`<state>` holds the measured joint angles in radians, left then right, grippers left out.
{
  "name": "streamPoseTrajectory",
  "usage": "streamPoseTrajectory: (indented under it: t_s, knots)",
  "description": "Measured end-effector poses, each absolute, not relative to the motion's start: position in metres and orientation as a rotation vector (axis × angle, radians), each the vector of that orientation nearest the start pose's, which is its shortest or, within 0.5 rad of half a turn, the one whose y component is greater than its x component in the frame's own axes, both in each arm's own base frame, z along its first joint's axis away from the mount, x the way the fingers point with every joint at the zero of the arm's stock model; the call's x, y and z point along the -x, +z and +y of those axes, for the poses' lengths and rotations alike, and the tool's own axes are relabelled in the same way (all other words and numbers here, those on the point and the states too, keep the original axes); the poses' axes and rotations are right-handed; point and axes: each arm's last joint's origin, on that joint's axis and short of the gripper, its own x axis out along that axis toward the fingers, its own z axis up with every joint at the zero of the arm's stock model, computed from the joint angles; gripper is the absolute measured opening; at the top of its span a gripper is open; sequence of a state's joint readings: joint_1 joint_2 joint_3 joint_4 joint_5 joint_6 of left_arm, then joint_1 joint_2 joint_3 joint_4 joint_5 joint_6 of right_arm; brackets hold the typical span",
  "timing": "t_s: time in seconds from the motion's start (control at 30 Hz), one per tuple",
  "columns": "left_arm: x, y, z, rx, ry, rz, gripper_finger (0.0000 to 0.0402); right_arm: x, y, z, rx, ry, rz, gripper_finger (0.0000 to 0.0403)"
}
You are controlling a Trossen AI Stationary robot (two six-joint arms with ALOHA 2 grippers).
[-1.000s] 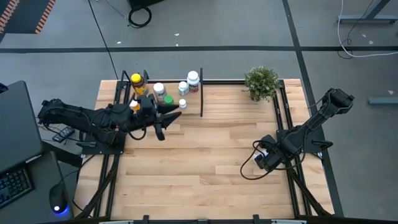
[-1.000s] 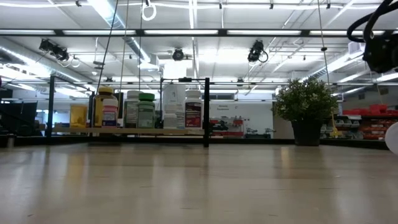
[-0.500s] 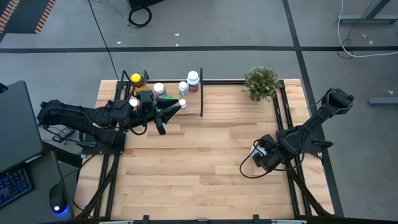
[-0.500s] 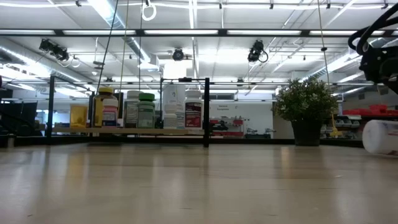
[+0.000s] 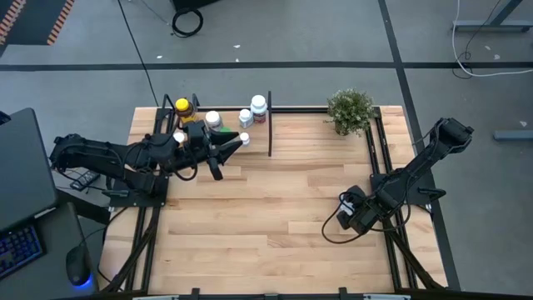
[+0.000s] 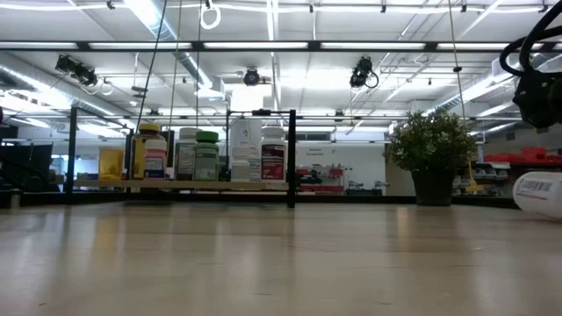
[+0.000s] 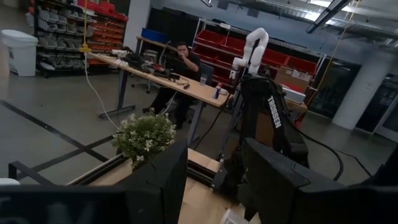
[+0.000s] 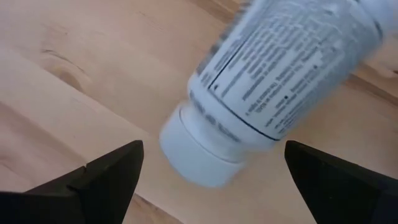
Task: Pick and place medicine bottles onto shelf by color
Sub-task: Put the white medicine bottle on the shelf
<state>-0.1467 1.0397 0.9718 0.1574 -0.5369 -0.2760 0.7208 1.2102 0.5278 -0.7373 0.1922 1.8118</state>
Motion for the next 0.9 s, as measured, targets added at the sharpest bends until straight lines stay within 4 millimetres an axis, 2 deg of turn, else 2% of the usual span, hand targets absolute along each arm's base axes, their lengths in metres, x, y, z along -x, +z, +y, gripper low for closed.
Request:
streamPoseTrajectory:
  t_s: [0.43, 0.77, 0.9]
  knots:
    - [-0.2268, 0.3828, -0.0185, 0.301, 0.376, -0.139, 0.0162, -0.1323, 0.1478, 0.1087, -0.864, -0.708, 1.172, 0.0398]
    - [-0.2267, 0.3838, -0.0185, 0.305, 0.375, -0.149, 0.0162, -0.133, 0.1477, 0.1082, -0.903, -0.724, 1.192, 0.0398]
    - [-0.2266, 0.3848, -0.0185, 0.281, 0.375, -0.154, 0.0162, -0.1356, 0.1535, 0.1127, -0.93, -0.692, 1.227, 0.0398]
